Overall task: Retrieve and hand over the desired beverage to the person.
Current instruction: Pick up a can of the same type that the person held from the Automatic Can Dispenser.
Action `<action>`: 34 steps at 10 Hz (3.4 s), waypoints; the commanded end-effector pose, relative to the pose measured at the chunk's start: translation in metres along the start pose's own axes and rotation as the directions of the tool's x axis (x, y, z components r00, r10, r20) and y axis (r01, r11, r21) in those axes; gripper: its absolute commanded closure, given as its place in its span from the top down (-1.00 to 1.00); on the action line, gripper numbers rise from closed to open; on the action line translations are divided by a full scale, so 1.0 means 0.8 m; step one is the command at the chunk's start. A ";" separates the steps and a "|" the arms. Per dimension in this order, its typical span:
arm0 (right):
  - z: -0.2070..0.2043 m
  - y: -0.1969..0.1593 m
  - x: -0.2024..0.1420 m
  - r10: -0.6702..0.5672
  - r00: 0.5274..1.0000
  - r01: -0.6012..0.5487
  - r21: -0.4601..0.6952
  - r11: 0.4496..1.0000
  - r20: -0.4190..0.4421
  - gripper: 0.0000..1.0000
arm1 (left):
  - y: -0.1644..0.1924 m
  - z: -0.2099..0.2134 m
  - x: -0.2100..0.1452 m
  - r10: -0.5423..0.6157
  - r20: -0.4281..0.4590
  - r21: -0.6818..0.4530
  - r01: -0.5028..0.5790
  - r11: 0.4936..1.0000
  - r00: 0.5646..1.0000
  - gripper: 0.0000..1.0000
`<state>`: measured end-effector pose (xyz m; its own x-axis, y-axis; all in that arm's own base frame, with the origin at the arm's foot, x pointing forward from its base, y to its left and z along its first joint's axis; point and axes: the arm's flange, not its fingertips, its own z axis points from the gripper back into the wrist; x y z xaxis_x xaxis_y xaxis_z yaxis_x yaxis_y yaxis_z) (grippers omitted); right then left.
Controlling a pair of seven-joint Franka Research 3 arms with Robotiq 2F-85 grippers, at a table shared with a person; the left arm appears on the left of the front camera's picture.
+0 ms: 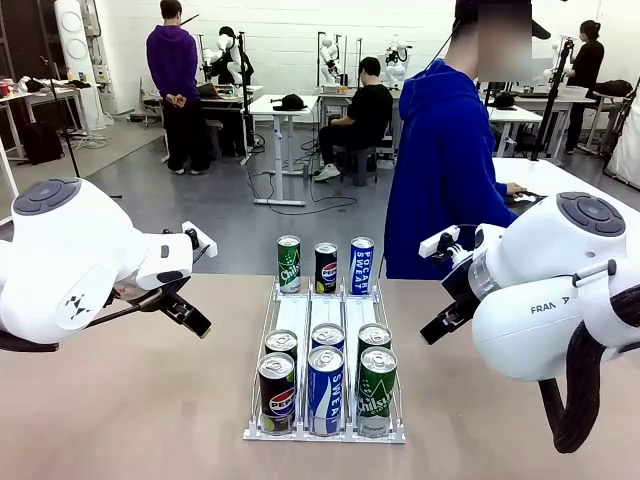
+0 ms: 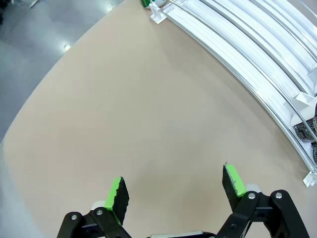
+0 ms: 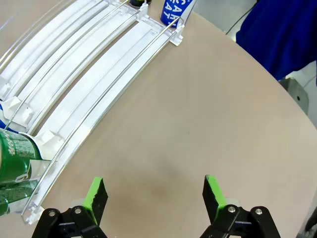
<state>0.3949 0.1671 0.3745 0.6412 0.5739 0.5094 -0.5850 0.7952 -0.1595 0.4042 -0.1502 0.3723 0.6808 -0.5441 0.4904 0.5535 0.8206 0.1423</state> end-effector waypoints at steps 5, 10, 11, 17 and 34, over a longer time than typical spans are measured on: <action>0.000 0.000 0.000 0.000 1.000 0.000 0.000 1.000 0.000 1.00 | 0.000 0.000 0.000 0.000 0.000 0.000 0.000 1.000 1.000 1.00; 0.000 0.000 0.000 0.000 1.000 0.000 0.000 1.000 0.000 1.00 | 0.000 0.000 0.000 0.000 0.000 0.000 0.000 1.000 1.000 1.00; 0.038 -0.001 0.016 -0.022 0.999 0.022 -0.012 1.000 0.039 1.00 | -0.008 0.053 0.000 -0.039 0.043 0.051 0.037 0.998 0.998 1.00; 0.169 -0.007 0.076 -0.041 0.988 0.043 -0.009 0.999 0.148 1.00 | 0.006 0.182 0.034 -0.073 0.128 0.078 0.064 0.995 0.989 1.00; 0.205 -0.177 0.233 -0.036 0.966 0.055 0.067 0.996 -0.257 1.00 | 0.222 0.299 -0.070 -0.080 0.246 -0.438 0.184 0.880 0.966 1.00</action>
<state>0.5215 0.1328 0.6364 0.7644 0.5869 0.2670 -0.5944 0.8018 -0.0608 0.3501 0.0667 0.5803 0.5136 -0.5467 0.6613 0.8109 0.5613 -0.1658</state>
